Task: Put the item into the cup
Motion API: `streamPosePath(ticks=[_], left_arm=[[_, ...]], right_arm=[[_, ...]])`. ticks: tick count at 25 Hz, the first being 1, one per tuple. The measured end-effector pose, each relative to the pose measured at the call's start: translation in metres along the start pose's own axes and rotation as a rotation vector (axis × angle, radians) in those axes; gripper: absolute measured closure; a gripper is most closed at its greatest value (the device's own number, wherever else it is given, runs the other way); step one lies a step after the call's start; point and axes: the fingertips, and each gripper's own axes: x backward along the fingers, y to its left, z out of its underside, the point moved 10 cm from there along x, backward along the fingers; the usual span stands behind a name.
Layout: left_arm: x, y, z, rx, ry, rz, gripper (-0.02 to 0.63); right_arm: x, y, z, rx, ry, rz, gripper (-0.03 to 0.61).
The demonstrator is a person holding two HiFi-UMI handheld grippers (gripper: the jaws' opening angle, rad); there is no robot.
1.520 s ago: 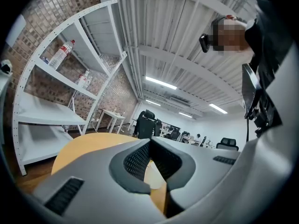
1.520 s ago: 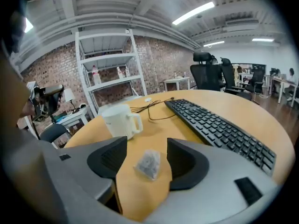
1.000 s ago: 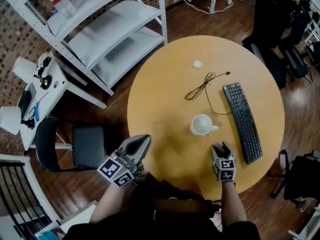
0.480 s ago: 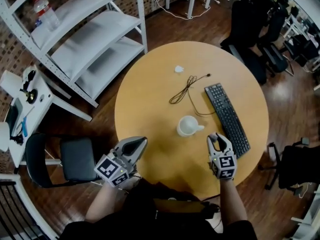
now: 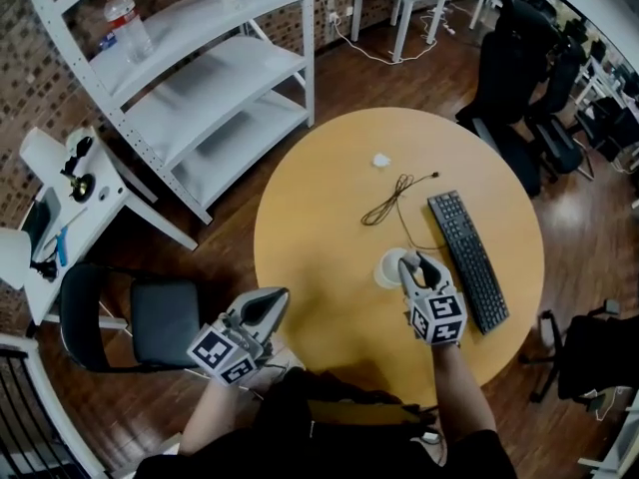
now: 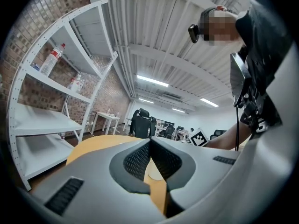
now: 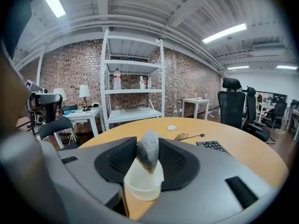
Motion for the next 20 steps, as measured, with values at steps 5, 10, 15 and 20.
streamPosePath(ticks=[5,10,15,20], left_arm=[[0.018,0.0,0.005,0.021,-0.005,-0.035,0.62],[0.009,-0.007,0.005,0.025,-0.007,-0.011,0.62],[-0.021,-0.015,-0.006,-0.024,-0.001,0.093,0.62],[-0.055,-0.024,-0.012,0.029,-0.094,0.135,0.62]], right_arm=[[-0.01,0.003,0.013,-0.029,0.063,-0.013,0.32],[0.023,-0.007,0.01,-0.129,-0.054,-0.019,0.319],[0.09,-0.031,0.023,-0.335,-0.214,0.008,0.319],[0.162,-0.048,0.027,-0.414,-0.39,0.115,0.338]])
